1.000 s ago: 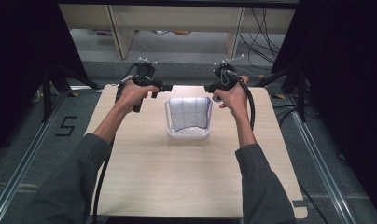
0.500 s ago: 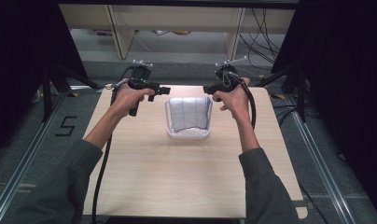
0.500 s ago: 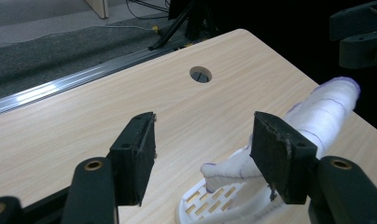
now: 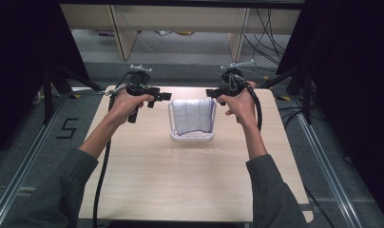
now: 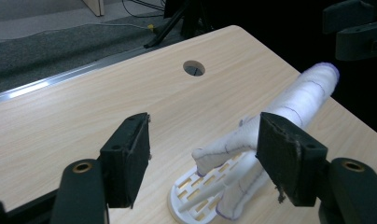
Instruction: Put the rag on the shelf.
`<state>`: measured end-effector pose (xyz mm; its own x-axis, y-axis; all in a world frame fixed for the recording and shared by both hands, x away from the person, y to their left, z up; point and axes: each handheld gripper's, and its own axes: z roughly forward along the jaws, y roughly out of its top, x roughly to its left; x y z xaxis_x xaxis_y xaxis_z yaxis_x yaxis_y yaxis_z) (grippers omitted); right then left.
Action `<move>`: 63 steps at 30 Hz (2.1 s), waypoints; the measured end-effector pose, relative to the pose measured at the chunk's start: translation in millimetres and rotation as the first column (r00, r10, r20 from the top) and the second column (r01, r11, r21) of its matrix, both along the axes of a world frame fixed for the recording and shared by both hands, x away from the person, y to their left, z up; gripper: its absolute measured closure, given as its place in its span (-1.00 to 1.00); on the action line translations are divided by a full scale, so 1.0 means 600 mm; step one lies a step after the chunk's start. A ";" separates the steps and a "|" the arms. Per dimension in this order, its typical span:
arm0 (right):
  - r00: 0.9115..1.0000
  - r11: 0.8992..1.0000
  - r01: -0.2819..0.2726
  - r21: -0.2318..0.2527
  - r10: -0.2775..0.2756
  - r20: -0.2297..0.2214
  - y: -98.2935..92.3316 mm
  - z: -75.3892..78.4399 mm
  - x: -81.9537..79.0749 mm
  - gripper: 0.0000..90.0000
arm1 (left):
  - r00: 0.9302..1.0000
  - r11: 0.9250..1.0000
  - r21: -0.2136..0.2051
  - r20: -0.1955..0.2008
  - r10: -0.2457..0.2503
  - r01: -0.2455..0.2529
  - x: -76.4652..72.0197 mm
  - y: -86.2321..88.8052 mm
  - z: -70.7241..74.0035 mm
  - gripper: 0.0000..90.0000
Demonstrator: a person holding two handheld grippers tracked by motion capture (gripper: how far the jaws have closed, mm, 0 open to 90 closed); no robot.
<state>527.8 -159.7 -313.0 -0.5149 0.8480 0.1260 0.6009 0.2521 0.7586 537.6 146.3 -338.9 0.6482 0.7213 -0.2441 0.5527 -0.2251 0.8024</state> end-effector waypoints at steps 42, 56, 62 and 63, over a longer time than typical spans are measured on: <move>0.996 0.995 -0.068 0.067 0.064 0.058 -0.017 -0.026 -0.085 -0.25 | 0.997 0.996 -0.050 0.026 -0.067 0.068 -0.116 0.006 -0.030 -0.47; 0.992 0.992 -0.103 0.067 0.098 0.074 -0.018 -0.045 -0.125 -0.28 | 0.994 0.993 -0.058 0.052 -0.096 0.099 -0.150 0.010 -0.062 -0.52; 0.990 0.991 -0.121 0.053 0.117 0.082 -0.019 -0.054 -0.135 -0.28 | 0.992 0.993 -0.035 0.066 -0.107 0.109 -0.167 0.005 -0.069 -0.53; 0.990 0.993 -0.114 0.040 0.110 0.087 -0.019 -0.056 -0.138 -0.28 | 0.992 0.993 -0.033 0.063 -0.114 0.116 -0.169 0.006 -0.071 -0.53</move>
<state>445.2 -171.2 -346.3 -0.6170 0.7786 0.1148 0.5042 0.2790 0.8173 435.9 149.8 -381.6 0.7408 0.6324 -0.2265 0.4750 -0.2546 0.8424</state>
